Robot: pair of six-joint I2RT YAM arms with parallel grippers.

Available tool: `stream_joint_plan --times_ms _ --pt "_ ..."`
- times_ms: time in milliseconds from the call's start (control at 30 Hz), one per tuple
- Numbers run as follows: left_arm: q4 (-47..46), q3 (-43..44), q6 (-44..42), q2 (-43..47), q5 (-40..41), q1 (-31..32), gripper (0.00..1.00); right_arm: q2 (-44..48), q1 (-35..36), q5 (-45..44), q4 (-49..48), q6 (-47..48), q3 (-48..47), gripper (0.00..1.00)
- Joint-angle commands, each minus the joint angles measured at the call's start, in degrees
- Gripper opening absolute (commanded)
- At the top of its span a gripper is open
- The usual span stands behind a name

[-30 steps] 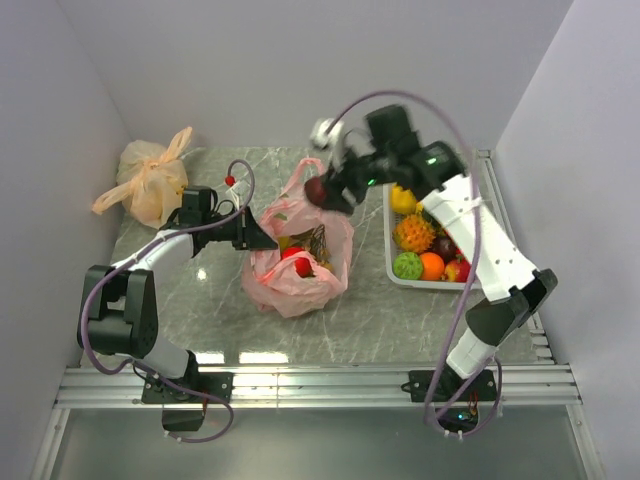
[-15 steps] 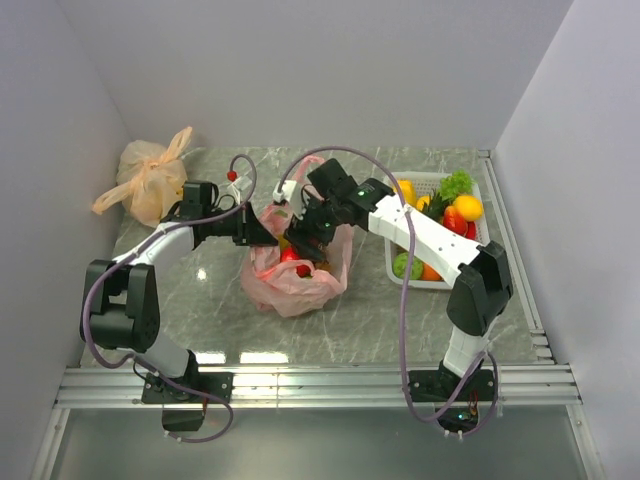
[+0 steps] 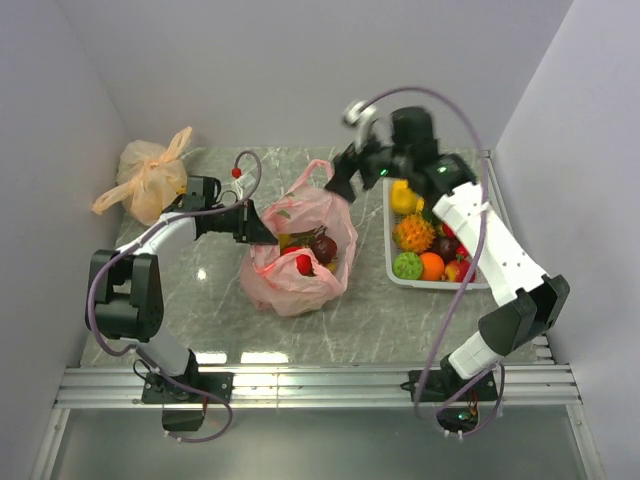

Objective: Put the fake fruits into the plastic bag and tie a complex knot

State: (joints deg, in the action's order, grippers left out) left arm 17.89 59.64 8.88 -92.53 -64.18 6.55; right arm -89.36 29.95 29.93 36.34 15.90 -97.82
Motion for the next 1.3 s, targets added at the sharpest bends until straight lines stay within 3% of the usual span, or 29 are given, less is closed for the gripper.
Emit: stream_joint_plan --times_ms 0,167,300,400,467,500,567,600,767,900,1000,1067,1133,1200,1267 --pt "3.0 2.9 -5.1 -0.9 -2.8 -0.2 0.03 -2.1 -6.8 2.0 -6.7 -8.5 -3.0 0.98" --pt "6.9 4.8 -8.3 -2.9 -3.5 -0.1 0.06 -7.3 -7.6 7.2 -6.6 -9.5 -2.7 0.99" --pt "13.0 8.8 -15.6 -6.0 -3.5 -0.1 0.07 -10.8 -7.3 13.2 -9.0 -13.0 -1.2 1.0" --pt "20.1 13.3 -22.0 -9.8 -3.1 -0.1 0.07 -13.3 -7.4 14.3 -10.1 -14.0 -0.3 0.93" --pt "23.7 15.8 -25.8 -13.1 -3.1 -0.1 0.07 -13.8 -7.4 15.5 -9.4 -15.0 -0.3 0.69" --pt "26.6 18.2 -26.9 -14.2 -3.2 -0.1 0.07 -13.3 -7.4 16.3 -9.7 -15.8 1.2 0.48" --pt "28.4 20.8 -29.9 -17.2 -2.9 -0.1 0.06 -9.2 -7.3 19.2 -14.2 -20.0 4.6 0.26" --pt "28.4 23.2 -30.3 -18.1 -2.4 -0.1 0.06 -7.2 -7.4 20.1 -16.5 -25.2 9.6 0.0" --pt "30.6 34.7 -33.3 -26.4 -1.6 -0.1 0.13 5.8 -4.2 22.5 -34.7 -44.9 25.5 0.0" --pt "36.7 43.8 -38.1 -28.0 -3.0 0.0 0.27 8.0 -1.6 18.2 -35.4 -54.0 29.3 0.0" --pt "37.8 44.6 -38.5 -24.1 -1.8 -0.2 0.37 7.1 -1.7 15.2 -31.9 -54.4 26.4 0.0" --pt "35.6 43.5 -36.5 -19.4 -0.9 -0.7 0.51 6.7 -1.7 12.2 -29.1 -54.2 24.7 0.0" --pt "32.1 40.1 -34.5 -15.9 0.4 -1.3 0.53 6.3 -1.6 10.9 -28.1 -53.2 23.4 0.0" --pt "27.3 35.7 -30.8 -10.7 1.5 -1.8 0.75 6.0 -1.2 9.0 -26.8 -50.9 23.3 0.0" --pt "25.2 33.5 -30.9 -6.5 2.2 -1.8 0.81 6.3 -1.1 8.4 -26.8 -49.3 23.8 0.0"
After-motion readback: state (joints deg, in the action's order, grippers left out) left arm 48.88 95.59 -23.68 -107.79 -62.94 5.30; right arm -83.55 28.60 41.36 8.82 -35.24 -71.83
